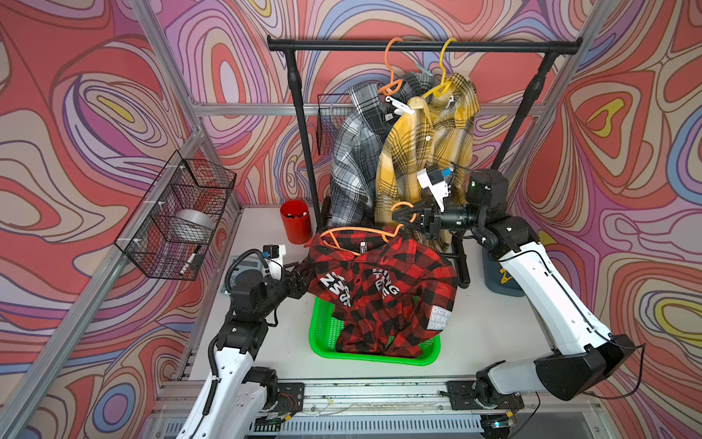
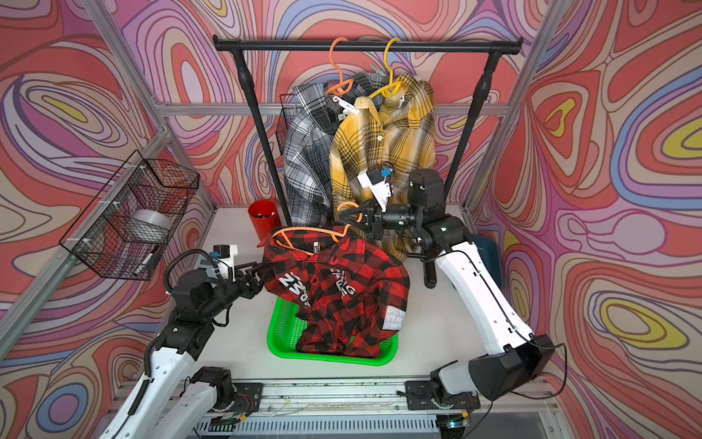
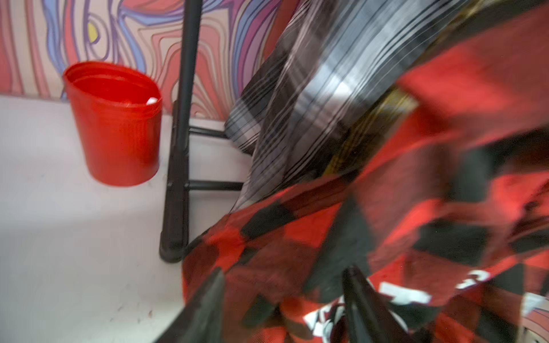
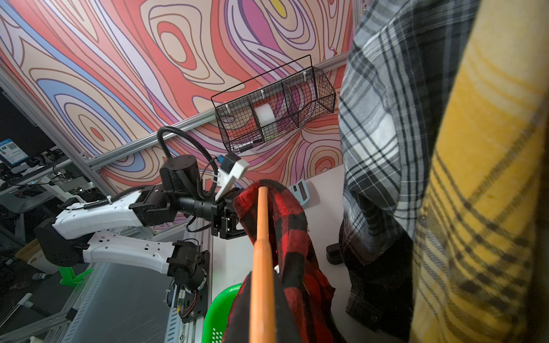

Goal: Remove the clothespins securing long-sleeve shirts to the hanger
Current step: Remove the long-sleeve shirt from the hanger.

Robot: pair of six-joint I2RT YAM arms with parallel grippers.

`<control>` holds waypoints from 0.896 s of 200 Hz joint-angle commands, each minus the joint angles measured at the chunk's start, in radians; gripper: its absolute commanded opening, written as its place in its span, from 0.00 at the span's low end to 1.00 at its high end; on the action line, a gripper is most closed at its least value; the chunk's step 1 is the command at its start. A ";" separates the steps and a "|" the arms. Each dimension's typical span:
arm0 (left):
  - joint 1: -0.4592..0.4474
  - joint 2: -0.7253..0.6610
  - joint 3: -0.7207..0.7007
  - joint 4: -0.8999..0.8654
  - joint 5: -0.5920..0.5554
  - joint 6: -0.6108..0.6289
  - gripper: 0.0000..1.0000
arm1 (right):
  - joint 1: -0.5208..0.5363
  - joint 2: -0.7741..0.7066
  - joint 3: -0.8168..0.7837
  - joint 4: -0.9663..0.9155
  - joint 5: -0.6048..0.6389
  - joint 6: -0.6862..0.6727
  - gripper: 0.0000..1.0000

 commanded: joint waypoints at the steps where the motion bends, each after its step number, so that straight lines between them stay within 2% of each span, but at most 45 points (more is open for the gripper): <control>1: 0.003 0.011 0.107 -0.031 0.122 0.034 0.90 | 0.028 0.012 0.016 -0.019 0.080 -0.019 0.00; 33: 0.003 0.020 0.173 -0.018 0.140 -0.021 0.91 | 0.063 0.017 0.016 -0.046 0.171 -0.044 0.00; 59: 0.002 0.068 0.245 -0.110 0.147 -0.031 0.88 | 0.089 0.022 0.026 -0.069 0.244 -0.067 0.00; 99: 0.002 0.144 0.296 -0.201 0.108 -0.016 0.82 | 0.125 0.022 0.032 -0.087 0.263 -0.100 0.00; 143: 0.003 0.214 0.329 -0.225 0.082 -0.006 0.76 | 0.158 0.006 0.022 -0.097 0.260 -0.138 0.00; 164: 0.002 0.239 0.335 -0.226 0.078 -0.008 0.68 | 0.165 -0.003 0.016 -0.097 0.256 -0.144 0.00; 179: 0.002 0.248 0.339 -0.227 0.083 -0.014 0.54 | 0.167 -0.006 0.014 -0.098 0.259 -0.148 0.00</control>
